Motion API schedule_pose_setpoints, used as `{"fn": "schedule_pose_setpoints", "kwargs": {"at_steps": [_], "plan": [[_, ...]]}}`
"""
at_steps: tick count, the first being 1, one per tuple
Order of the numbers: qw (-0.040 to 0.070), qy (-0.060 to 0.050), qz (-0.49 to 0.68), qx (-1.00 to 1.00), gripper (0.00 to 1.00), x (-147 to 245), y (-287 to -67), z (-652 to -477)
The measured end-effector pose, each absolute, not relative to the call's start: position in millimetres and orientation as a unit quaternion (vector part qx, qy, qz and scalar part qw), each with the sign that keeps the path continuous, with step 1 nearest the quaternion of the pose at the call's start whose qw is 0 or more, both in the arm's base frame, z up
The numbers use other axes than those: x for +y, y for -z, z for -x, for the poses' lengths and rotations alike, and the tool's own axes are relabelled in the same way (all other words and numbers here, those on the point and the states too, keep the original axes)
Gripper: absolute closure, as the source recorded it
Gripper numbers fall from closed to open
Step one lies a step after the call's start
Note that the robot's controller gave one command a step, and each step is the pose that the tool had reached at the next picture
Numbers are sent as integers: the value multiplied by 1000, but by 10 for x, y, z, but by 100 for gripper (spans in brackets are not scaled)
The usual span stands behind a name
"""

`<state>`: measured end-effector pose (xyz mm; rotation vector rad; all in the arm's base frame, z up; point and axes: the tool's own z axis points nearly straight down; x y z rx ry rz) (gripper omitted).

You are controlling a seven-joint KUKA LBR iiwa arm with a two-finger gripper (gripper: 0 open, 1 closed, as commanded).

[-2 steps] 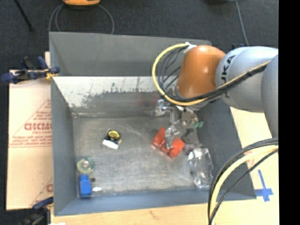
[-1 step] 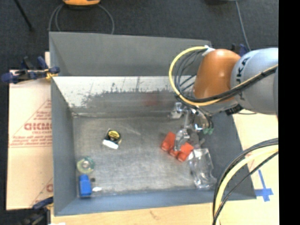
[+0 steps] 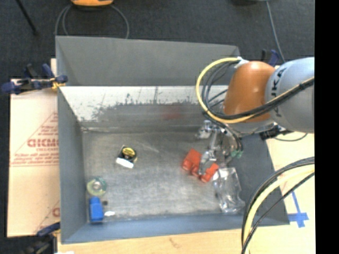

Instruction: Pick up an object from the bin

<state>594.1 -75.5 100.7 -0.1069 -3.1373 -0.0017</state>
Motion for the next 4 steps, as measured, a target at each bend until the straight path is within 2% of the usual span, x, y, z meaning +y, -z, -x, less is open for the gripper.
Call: {"fn": "schedule_pose_setpoints", "kwargs": {"at_steps": [1, 2, 3, 4], "plan": [[-6, 2, 138, -990, 0, -856, -745, -5857], [-7, 1, 189, -982, 0, -813, -750, -5779], [-8, 1, 188, -982, 100, -821, -762, -5785], [-6, 0, 185, -983, 100, -836, -1663, -5812]]}}
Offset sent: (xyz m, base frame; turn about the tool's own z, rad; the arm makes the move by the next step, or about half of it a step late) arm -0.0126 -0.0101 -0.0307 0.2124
